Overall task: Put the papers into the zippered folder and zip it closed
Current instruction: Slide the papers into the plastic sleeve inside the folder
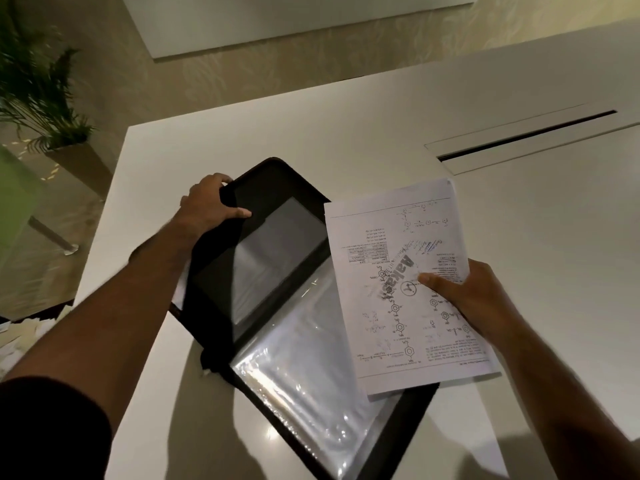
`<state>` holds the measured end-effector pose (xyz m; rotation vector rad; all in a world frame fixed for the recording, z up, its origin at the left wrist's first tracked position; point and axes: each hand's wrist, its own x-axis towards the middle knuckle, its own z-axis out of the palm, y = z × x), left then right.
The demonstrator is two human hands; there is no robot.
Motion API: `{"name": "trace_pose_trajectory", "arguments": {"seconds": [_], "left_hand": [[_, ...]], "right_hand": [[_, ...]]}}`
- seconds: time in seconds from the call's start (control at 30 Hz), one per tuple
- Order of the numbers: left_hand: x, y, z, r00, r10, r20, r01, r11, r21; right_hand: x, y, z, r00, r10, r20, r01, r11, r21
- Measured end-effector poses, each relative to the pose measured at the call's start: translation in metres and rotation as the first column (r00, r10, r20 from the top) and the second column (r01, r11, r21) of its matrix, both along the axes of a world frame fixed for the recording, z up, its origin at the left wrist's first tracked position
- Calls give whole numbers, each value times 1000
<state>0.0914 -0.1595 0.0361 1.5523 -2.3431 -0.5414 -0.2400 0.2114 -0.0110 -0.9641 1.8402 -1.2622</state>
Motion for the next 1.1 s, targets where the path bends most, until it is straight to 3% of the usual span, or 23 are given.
{"name": "trace_pose_trajectory", "arguments": {"seconds": [0.63, 0.87, 1.1], "left_hand": [[-140, -10, 36, 891, -402, 210, 425, 901, -82], [-166, 0, 34, 857, -470, 210, 490, 870, -53], [-170, 7, 32, 877, -436, 200, 451, 892, -34]], "right_hand": [[-14, 8, -9, 989, 138, 44, -142, 986, 92], [-9, 5, -15, 989, 140, 38, -143, 985, 101], [-9, 8, -20, 982, 173, 81, -179, 981, 69]]}}
